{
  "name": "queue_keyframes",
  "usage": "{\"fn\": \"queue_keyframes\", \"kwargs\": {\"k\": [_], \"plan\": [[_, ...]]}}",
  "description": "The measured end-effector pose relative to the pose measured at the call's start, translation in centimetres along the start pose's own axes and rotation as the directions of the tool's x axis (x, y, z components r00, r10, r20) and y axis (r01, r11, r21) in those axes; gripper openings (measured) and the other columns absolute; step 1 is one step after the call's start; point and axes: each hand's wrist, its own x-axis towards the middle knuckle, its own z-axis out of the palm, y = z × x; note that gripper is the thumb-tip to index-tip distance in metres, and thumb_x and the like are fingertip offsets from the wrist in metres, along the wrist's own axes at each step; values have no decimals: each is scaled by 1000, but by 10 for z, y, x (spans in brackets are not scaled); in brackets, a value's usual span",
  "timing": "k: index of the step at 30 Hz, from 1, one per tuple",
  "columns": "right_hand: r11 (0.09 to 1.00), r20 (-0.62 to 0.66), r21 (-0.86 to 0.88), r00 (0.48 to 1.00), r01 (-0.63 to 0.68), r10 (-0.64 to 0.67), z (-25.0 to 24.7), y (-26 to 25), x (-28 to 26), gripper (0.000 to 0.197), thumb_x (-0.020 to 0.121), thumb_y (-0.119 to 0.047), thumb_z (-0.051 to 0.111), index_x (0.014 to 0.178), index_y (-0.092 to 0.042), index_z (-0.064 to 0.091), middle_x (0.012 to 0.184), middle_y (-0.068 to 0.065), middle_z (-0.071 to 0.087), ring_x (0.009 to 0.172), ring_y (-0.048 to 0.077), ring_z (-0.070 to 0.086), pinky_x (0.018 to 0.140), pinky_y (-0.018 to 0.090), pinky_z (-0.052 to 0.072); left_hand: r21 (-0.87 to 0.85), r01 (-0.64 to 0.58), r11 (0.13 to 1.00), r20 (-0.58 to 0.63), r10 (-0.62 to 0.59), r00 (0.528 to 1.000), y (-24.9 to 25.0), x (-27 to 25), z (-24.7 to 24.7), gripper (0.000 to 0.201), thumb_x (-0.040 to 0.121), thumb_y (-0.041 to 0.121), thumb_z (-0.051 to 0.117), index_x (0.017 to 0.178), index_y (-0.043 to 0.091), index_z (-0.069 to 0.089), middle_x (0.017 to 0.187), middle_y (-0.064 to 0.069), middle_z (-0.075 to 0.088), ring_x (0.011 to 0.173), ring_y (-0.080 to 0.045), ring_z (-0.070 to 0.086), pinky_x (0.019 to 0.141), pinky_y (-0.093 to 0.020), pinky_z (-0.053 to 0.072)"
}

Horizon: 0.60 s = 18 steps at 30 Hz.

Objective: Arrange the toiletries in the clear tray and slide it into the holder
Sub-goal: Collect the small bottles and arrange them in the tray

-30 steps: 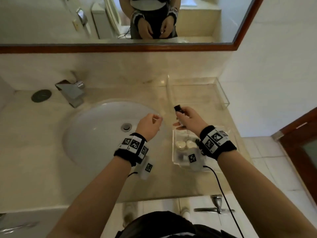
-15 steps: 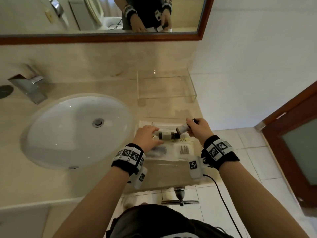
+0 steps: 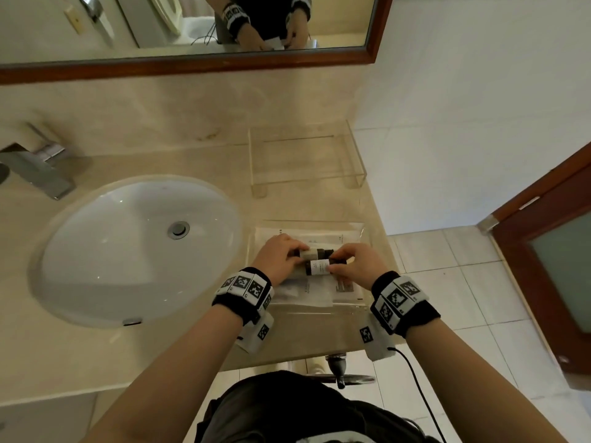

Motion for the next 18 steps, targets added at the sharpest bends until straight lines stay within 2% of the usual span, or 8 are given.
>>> {"fn": "queue_keyframes", "kwargs": {"k": [3,5,8,10,11,13,16,18], "plan": [[986,-57,-168,998,5,-15,3,-6,0,20,73,-22,78,91,-16,72,88,-4,63,84,16,62,79,29,54,-22,-23,999,-3,23,1000,-4,2,1,29,89,12,59,116,18,66,110,-8,60,107,-23,53,100,-36,42],[968,-78,-250,996,18,-39,5,-12,-1,24,73,-23,78,94,-14,74,89,-3,61,87,16,60,80,27,51,-22,-29,999,6,29,1000,-6,5,1,30,89,10,58,116,17,66,112,-8,60,108,-23,53,102,-36,41],[939,-88,-341,994,34,-68,7,-17,-1,28,74,-26,78,99,-14,73,100,2,62,95,18,59,81,25,46,-28,-26,999,21,27,999,-5,8,3,28,92,14,54,117,19,66,113,-8,60,109,-23,52,102,-37,40],[926,-86,-375,993,41,-79,11,-17,-1,30,74,-29,77,99,-14,73,102,3,61,93,19,57,77,24,43,5,-40,999,5,40,999,-2,8,4,28,93,27,54,117,21,66,114,-5,58,111,-22,49,101,-32,38],[921,-86,-387,993,42,-82,13,-17,-1,31,74,-31,77,100,-14,73,100,4,59,89,19,56,75,24,42,69,-61,996,-6,62,998,1,7,5,32,91,36,55,119,23,65,116,-2,56,113,-21,46,100,-30,35],[917,-93,-397,992,45,-89,15,-16,-1,32,74,-33,77,100,-14,74,93,1,53,82,17,52,71,23,38,220,-121,968,-6,126,992,7,5,7,41,87,46,56,123,27,60,128,3,49,122,-19,38,103,-32,28],[928,-118,-371,990,31,-81,16,-17,0,31,72,-32,78,98,-14,75,90,-1,50,79,15,49,69,22,34,251,-153,956,42,147,988,15,6,8,41,88,40,57,128,30,56,144,7,39,137,-18,26,113,-37,16],[939,-119,-344,991,17,-62,16,-17,1,29,72,-30,78,96,-13,76,89,1,56,80,14,50,70,22,35,249,-135,959,66,122,990,18,11,6,42,87,39,59,128,30,56,139,7,46,132,-18,31,110,-35,20]]}}
